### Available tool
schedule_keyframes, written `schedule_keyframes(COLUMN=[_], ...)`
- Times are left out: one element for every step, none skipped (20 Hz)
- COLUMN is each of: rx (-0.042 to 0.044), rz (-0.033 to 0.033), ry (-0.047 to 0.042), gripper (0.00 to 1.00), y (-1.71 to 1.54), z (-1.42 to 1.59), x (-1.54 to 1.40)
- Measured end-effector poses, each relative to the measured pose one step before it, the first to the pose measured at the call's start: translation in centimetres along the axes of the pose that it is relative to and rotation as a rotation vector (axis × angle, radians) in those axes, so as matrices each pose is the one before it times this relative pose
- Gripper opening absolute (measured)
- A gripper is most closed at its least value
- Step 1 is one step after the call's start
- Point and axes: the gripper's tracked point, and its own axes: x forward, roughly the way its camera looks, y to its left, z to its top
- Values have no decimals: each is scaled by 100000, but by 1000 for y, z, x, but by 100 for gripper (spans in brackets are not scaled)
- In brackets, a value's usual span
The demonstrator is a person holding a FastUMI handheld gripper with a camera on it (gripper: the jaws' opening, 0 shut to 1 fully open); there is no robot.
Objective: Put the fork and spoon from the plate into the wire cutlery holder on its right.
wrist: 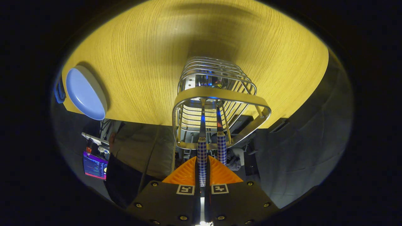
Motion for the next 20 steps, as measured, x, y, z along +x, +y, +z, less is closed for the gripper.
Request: schedule_keyframes(rx=[-180,-104,-588,-477,-419,-210,-388,-246,-607,-405,328,-350,74,11,230,205,350,73,146,263], rz=[61,129,-609,-539,-85,-175,-290,-247,-440,-189,164,152,243,8,147,-32,569,541,297,244], ry=[19,-337,-213,-510,-234,-717,-416,-746,-481,-530,-391,-468,-584,-665,-716,-728,-713,-1151,-788,-847], gripper=[5,9,9,9,9,9,9,9,9,9,9,9,12,12,12,12,12,26,32,34], y=[61,101,-134,-79,39,28,11,8,-162,18,65,85,46,-84,-47,-4,-48,112,55,86], z=[87,89,91,24,-41,-12,13,5,-74,-135,106,-160,33,-19,73,-19,114,-233,23,-168], x=[-91,-3,-171,-125,4,-27,-76,-2,20,26,-281,409,-234,-162,-255,55,-174,324,-320,-261])
